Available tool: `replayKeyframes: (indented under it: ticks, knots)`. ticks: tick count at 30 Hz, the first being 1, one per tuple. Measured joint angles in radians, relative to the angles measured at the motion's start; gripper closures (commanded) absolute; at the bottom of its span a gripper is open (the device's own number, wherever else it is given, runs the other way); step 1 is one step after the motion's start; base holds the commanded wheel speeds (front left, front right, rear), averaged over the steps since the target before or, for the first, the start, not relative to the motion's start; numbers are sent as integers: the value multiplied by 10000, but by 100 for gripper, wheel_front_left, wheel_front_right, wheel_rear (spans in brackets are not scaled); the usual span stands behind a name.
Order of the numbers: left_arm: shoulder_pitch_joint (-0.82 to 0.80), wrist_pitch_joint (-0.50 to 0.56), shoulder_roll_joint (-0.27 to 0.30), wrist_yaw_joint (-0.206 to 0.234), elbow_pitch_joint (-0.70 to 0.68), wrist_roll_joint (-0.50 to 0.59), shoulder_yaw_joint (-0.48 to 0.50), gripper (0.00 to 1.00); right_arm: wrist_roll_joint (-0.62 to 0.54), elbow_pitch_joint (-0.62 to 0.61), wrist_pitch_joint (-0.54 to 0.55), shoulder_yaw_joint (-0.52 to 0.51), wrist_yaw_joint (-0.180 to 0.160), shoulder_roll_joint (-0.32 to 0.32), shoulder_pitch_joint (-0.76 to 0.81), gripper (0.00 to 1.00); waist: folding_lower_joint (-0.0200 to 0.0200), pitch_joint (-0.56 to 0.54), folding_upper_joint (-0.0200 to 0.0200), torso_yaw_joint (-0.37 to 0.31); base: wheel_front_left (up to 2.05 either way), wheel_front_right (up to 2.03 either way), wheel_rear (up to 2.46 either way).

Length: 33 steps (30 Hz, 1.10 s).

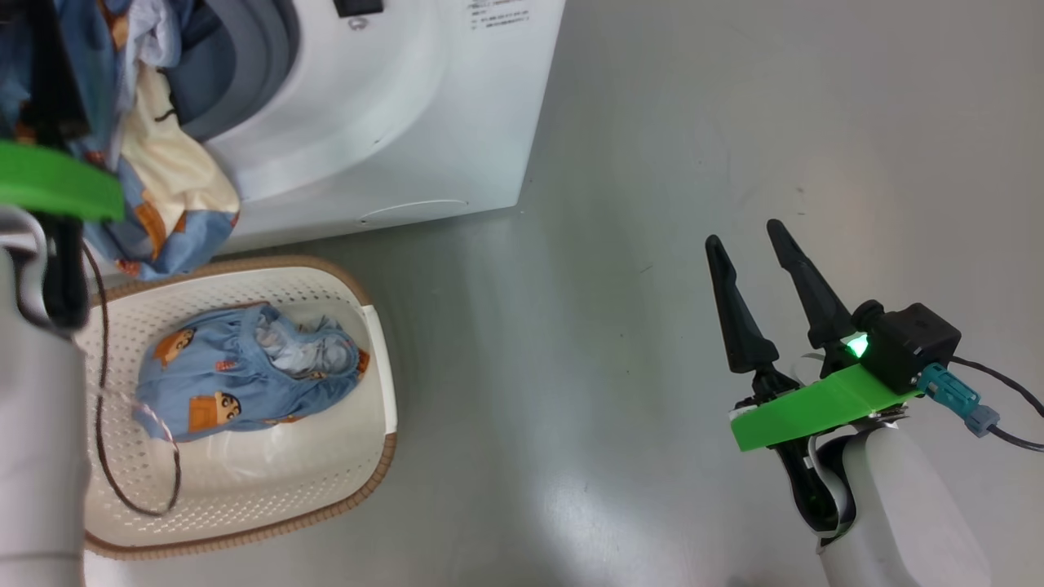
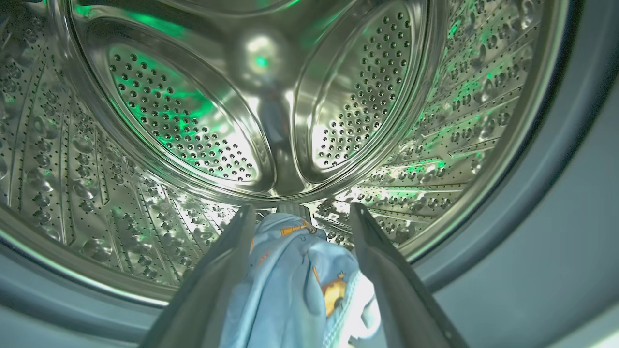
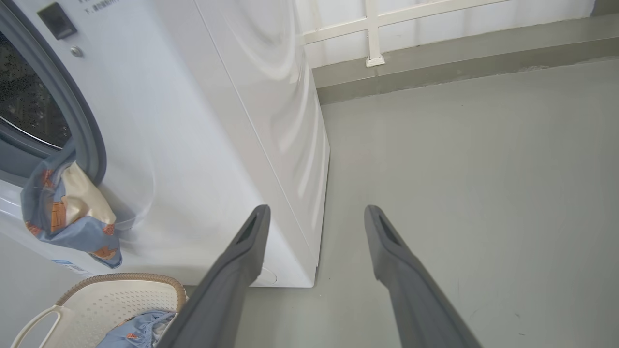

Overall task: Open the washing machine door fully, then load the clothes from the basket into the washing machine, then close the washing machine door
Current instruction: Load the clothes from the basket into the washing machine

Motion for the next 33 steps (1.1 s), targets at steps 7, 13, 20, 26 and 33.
replayKeyframes:
  ticks: [7, 13, 20, 26, 33]
  knots:
    - [1543, 0, -96, -2, -1304, -25, 355, 0, -27, -6, 0, -59, 0, -2, 28, 0, 0, -58, 0, 167, 0, 0, 0]
    - [2931, 0, -527, -2, -2491, 178, 617, 0, -27, -8, 0, -102, 0, -4, 148, 0, 0, -85, 0, 277, 0, 0, 0]
    - [4342, 0, -965, 0, -3344, 598, 1007, 0, -35, -12, 0, -104, 0, -8, 173, 0, 0, -92, 1, 319, 0, 0, 0]
    - [5461, 0, -1337, 10, -4004, 840, 1430, 0, -276, 10, 0, -71, 0, -8, 172, 0, 0, -82, 0, 290, 0, 0, 0]
    - [6834, 0, -1755, 88, -4648, 1022, 1948, 0, -303, 79, 0, -65, 0, -8, 172, 0, 0, -123, 0, 279, 0, 0, 0]
